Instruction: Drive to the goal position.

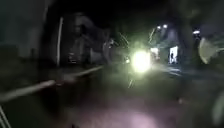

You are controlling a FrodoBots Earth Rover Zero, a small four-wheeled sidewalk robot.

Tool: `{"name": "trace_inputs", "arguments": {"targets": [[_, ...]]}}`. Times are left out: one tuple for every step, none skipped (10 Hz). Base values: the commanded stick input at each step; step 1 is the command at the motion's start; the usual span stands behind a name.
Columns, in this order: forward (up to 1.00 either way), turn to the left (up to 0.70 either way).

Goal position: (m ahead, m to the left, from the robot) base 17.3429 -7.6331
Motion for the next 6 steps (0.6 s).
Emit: {"name": "trace_inputs", "arguments": {"targets": [[1.00, -0.21], [1.00, -0.06], [1.00, 0.00], [1.00, 0.00], [1.00, 0.00], [1.00, 0.00]]}}
